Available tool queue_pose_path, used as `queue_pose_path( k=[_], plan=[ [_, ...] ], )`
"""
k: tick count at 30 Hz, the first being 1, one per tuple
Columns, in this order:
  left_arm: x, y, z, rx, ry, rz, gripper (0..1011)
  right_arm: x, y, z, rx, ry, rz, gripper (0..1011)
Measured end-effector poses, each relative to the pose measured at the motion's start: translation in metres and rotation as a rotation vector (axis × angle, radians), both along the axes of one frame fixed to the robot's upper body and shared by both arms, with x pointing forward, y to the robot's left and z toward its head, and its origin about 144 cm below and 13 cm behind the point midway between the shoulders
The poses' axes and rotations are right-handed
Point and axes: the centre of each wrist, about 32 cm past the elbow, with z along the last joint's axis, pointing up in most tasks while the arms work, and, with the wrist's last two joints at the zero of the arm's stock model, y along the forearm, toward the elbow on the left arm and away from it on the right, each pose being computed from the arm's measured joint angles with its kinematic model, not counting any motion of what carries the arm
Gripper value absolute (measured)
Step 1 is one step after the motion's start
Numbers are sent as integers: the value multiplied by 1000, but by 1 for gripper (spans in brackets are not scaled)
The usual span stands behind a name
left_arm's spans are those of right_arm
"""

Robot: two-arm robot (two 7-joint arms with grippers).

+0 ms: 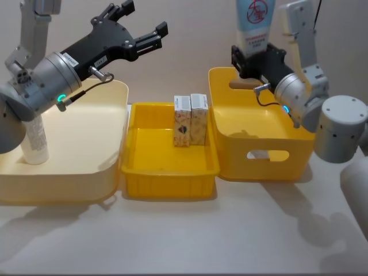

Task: Bimanual collaborative sorting of washing and personal care products

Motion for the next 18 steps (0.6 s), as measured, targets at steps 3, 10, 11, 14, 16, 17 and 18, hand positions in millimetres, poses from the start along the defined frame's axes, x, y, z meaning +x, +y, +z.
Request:
queue_pose_path(
  k=[3, 10, 11, 14, 16, 17, 18],
  plan=[
    [0, 0, 0, 0, 0, 0, 1003, 3, 3, 0, 2, 36, -7, 516],
    [0, 0, 0, 0, 0, 0, 1003, 13, 4, 0, -9, 80, -50, 515],
    [0, 0, 0, 0, 0, 0, 1003, 15, 3, 0, -11, 82, -57, 516],
    [0, 0, 0, 0, 0, 0, 1003, 19, 1, 0, -20, 87, -80, 516],
    [0, 0, 0, 0, 0, 0, 1003, 21, 0, 0, -24, 89, -90, 516],
    [0, 0, 0, 0, 0, 0, 1003, 23, -2, 0, -27, 91, -99, 517],
    [0, 0, 0, 0, 0, 0, 1003, 23, -2, 0, -29, 91, -103, 533]
  ],
)
